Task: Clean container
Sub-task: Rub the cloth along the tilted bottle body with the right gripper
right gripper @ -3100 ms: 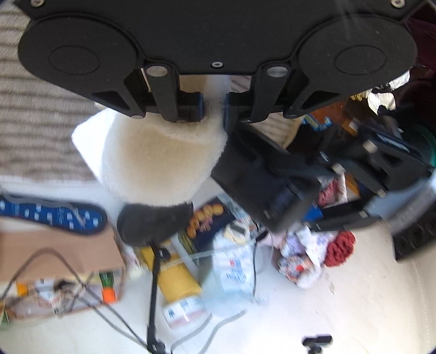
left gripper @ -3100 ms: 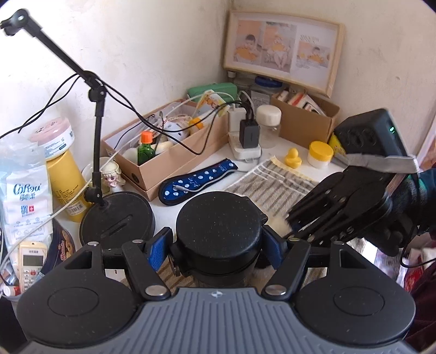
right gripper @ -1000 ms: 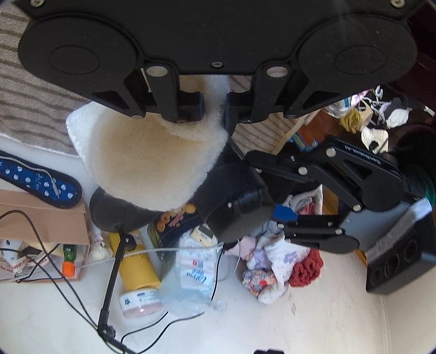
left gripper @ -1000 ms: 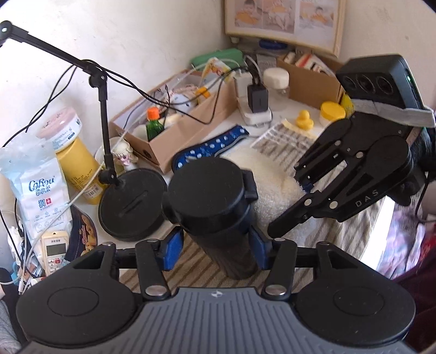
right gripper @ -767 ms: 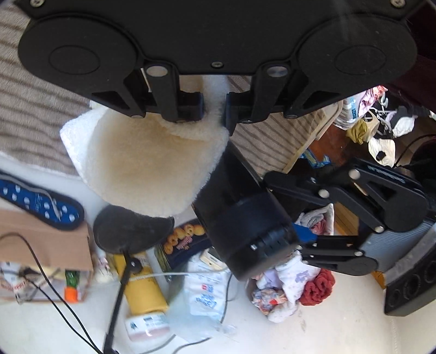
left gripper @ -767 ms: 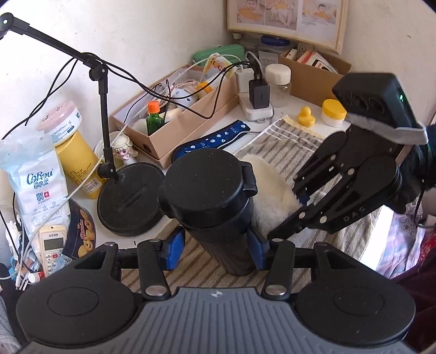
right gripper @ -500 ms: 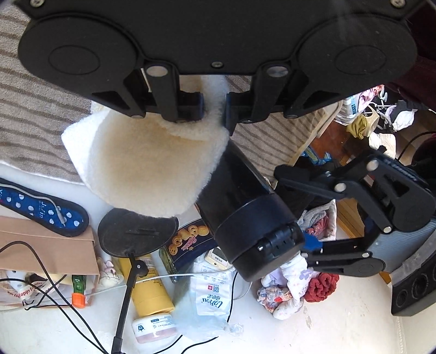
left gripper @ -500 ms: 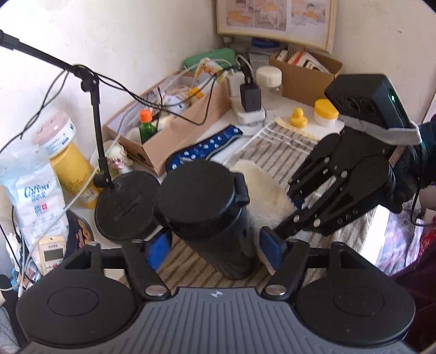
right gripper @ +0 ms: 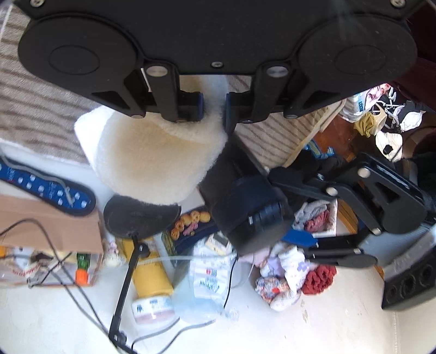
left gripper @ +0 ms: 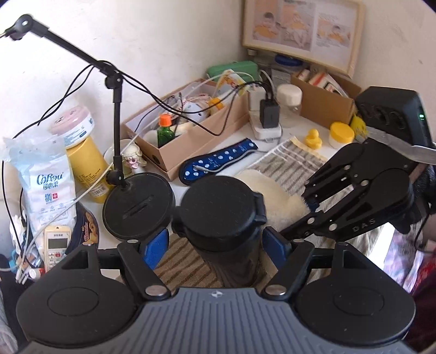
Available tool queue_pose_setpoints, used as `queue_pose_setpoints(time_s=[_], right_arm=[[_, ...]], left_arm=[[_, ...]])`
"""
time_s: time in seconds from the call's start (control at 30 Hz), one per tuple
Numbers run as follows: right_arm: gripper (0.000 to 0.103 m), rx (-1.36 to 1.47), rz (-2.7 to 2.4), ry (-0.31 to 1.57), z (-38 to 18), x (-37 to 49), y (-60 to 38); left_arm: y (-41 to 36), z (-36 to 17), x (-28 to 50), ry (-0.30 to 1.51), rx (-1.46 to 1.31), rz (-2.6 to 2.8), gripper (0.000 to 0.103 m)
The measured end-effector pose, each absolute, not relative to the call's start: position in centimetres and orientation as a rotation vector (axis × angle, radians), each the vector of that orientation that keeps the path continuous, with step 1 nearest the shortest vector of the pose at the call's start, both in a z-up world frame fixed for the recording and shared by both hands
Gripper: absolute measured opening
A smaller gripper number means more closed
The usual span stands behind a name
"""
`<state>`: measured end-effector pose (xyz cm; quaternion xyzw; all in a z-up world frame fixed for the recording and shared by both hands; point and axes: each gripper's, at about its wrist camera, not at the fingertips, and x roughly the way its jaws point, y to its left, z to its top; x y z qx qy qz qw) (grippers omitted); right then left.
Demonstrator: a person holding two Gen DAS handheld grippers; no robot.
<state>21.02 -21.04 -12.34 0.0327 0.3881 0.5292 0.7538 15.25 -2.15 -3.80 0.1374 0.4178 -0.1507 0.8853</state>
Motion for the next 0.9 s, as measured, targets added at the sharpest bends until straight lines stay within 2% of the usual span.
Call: queue_pose_setpoints(time_s=[0.2, 0.3, 0.9], right_arm=[[0.014, 0.080, 1.154, 0.765, -9.9, 21.4, -21.9], [0.014, 0.079, 1.155, 0.743, -9.2, 21.7, -22.1], [0.014, 0.035, 1.188, 0.702, -8.6, 21.5, -21.7]], left_arm=[[-2.8, -3.1, 15.4, 0.840, 0.266, -0.304, 0.075], [-3.8, -2.7, 15.0, 0.811, 0.342, -0.308, 0.075], [-3.0, -3.6, 15.7, 0.858, 0.299, -0.394, 0.075]])
